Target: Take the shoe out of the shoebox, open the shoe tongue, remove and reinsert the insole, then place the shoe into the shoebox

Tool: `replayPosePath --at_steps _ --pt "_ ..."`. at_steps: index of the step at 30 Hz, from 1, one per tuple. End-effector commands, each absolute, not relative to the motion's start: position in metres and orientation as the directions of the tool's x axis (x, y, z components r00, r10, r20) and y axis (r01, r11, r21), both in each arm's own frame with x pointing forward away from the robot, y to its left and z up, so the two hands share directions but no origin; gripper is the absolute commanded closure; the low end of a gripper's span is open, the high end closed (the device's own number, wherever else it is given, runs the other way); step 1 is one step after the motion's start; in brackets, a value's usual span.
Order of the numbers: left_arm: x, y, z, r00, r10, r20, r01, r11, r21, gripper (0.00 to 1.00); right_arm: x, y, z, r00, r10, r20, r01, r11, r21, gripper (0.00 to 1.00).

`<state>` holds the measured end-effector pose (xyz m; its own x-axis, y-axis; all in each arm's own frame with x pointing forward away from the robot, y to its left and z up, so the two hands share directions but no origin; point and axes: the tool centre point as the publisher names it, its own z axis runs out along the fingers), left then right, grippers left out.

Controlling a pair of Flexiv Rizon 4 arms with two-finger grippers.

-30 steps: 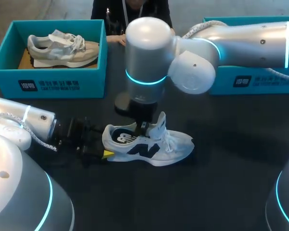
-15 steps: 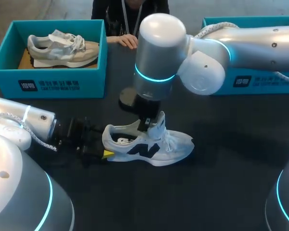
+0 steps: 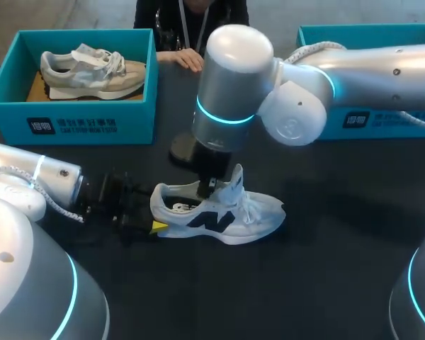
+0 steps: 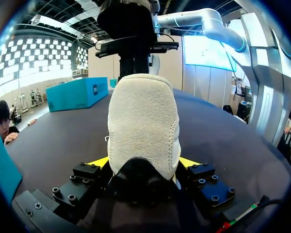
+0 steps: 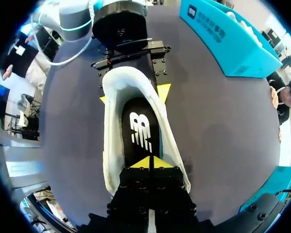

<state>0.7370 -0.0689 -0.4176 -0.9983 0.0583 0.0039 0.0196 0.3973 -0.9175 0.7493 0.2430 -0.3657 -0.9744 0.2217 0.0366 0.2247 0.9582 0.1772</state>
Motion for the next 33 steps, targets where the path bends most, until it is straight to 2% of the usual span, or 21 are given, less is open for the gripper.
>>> replayPosePath --at_steps 1,3,7,23,33 --pt "0.736 -0.069 -0.421 -0.998 0.056 0.002 0.02 0.398 -0.917 1.0 0.752 0.254 -0.376 -0.975 0.218 0.046 0.223 0.961 0.164 0.76" --pt "0.736 -0.069 -0.421 -0.998 0.056 0.002 0.02 0.398 -0.917 1.0 0.75 0.252 -0.378 -0.974 0.221 0.052 0.227 0.961 0.16 0.69" --pt "0.736 -0.069 -0.421 -0.998 0.056 0.002 0.02 0.398 -0.917 1.0 0.747 0.251 -0.382 -0.971 0.233 0.062 0.24 0.958 0.158 0.6" --pt "0.736 -0.069 -0.421 -0.998 0.056 0.002 0.02 0.398 -0.917 1.0 0.75 0.258 -0.407 -0.97 0.214 0.12 0.231 0.96 0.156 0.55" --pt "0.736 -0.069 -0.421 -0.998 0.056 0.002 0.02 0.398 -0.917 1.0 0.737 0.26 -0.421 -0.96 0.187 0.206 0.218 0.966 0.136 0.46"
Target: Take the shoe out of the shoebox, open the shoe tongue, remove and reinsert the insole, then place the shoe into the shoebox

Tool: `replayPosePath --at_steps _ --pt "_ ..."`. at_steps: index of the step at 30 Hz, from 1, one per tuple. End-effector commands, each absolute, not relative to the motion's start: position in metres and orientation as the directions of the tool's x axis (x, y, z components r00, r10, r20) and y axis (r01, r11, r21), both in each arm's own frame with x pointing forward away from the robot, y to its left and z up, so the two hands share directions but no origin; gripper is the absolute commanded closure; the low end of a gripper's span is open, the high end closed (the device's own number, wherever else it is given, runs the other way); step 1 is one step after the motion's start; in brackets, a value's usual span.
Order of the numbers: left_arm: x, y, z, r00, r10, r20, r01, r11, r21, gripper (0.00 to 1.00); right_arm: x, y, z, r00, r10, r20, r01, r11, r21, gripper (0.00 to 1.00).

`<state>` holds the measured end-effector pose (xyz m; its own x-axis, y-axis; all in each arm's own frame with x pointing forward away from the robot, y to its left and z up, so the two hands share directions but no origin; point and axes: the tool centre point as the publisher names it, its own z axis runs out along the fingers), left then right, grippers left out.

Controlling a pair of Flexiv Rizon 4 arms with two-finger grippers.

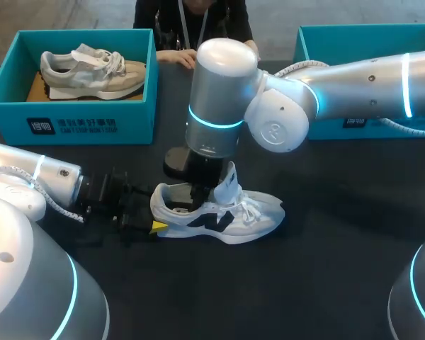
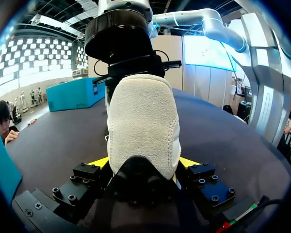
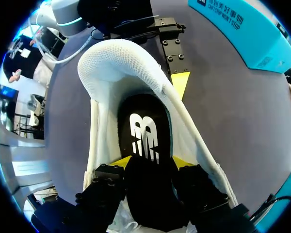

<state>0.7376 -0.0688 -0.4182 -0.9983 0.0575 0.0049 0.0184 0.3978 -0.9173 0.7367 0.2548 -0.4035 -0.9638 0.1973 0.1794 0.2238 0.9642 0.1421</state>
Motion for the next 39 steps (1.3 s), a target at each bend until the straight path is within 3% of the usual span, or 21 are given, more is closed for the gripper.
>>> replayPosePath --at_steps 1,3,13,39 --pt "0.736 -0.069 -0.421 -0.998 0.056 0.002 0.02 0.398 -0.917 1.0 0.735 0.26 -0.422 -0.959 0.183 0.217 0.215 0.967 0.135 0.47" --pt "0.736 -0.069 -0.421 -0.998 0.056 0.002 0.02 0.398 -0.917 1.0 0.732 0.261 -0.423 -0.956 0.18 0.233 0.215 0.968 0.132 0.52" --pt "0.736 -0.069 -0.421 -0.998 0.056 0.002 0.02 0.398 -0.917 1.0 0.722 0.262 -0.436 -0.945 0.194 0.264 0.231 0.966 0.115 1.0" --pt "0.736 -0.069 -0.421 -0.998 0.056 0.002 0.02 0.398 -0.917 1.0 0.728 0.23 -0.369 -0.953 0.263 0.149 0.291 0.931 0.221 1.0"
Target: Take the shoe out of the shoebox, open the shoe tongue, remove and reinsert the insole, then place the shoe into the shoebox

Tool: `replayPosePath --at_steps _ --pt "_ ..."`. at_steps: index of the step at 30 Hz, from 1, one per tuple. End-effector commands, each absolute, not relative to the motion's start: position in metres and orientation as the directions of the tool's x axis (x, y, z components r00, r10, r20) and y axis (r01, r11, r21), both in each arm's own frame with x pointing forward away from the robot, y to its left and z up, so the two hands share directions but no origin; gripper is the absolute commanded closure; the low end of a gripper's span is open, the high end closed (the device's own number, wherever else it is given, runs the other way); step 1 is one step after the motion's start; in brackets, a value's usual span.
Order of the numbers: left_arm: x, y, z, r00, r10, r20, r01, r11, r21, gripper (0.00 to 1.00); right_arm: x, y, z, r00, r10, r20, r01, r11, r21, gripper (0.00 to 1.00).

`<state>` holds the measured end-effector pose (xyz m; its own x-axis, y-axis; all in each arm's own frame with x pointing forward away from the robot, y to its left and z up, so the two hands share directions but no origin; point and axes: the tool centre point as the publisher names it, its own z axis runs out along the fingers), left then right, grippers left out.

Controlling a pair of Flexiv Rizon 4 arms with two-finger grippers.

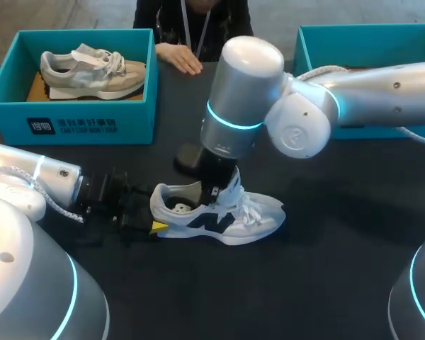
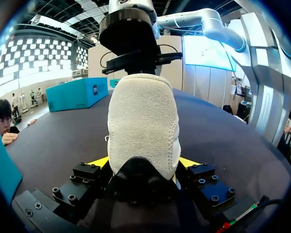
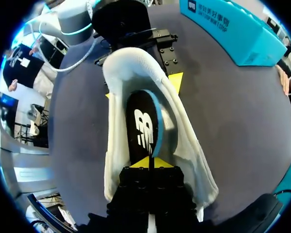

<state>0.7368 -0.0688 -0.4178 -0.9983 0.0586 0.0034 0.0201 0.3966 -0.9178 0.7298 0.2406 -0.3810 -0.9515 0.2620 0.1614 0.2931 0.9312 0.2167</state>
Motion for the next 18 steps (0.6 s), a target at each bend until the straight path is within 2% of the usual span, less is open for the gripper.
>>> replayPosePath --at_steps 1,18 --pt "0.736 -0.069 -0.421 -0.998 0.056 0.002 0.02 0.398 -0.917 1.0 0.728 0.23 -0.366 -0.954 0.262 0.145 0.29 0.931 0.221 1.0" --pt "0.736 -0.069 -0.421 -0.998 0.056 0.002 0.02 0.398 -0.917 1.0 0.742 0.22 -0.353 -0.948 0.302 0.102 0.318 0.903 0.289 1.0"
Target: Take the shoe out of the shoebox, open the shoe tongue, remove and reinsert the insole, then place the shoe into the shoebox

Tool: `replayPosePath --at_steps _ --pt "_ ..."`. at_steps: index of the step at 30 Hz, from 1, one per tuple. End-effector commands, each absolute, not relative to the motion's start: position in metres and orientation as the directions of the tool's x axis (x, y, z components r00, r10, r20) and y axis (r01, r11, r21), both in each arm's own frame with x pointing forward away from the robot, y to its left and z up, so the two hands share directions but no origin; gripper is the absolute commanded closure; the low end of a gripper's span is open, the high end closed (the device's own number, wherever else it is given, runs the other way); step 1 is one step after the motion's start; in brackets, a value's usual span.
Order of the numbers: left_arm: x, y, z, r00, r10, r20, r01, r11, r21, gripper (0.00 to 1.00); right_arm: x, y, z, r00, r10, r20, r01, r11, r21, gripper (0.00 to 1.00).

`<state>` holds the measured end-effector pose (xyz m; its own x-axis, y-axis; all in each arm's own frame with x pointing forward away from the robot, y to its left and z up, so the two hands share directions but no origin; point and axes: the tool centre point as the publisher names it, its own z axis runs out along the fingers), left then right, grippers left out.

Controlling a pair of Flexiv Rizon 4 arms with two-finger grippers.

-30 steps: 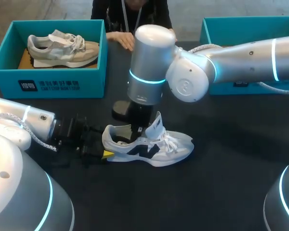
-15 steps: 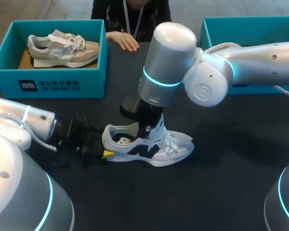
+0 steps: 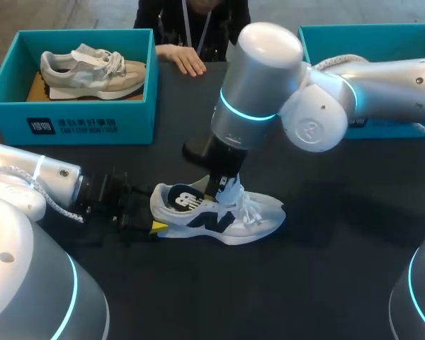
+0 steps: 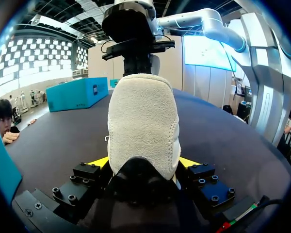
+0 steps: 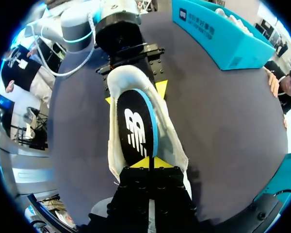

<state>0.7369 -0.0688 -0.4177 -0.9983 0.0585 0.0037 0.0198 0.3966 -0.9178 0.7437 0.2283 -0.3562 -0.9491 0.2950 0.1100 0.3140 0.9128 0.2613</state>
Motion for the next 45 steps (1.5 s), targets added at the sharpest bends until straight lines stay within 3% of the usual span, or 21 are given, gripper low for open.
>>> replayPosePath --at_steps 1,15,45 --pt "0.736 -0.069 -0.421 -0.998 0.056 0.002 0.02 0.398 -0.917 1.0 0.743 0.219 -0.351 -0.948 0.302 0.1 0.318 0.901 0.293 1.0" --pt "0.736 -0.069 -0.421 -0.998 0.056 0.002 0.02 0.398 -0.917 1.0 0.754 0.235 -0.332 -0.96 0.264 0.093 0.278 0.864 0.42 1.0" --pt "0.736 -0.069 -0.421 -0.998 0.056 0.002 0.02 0.398 -0.917 1.0 0.762 0.289 -0.315 -0.987 0.122 0.101 0.156 0.86 0.486 1.0"
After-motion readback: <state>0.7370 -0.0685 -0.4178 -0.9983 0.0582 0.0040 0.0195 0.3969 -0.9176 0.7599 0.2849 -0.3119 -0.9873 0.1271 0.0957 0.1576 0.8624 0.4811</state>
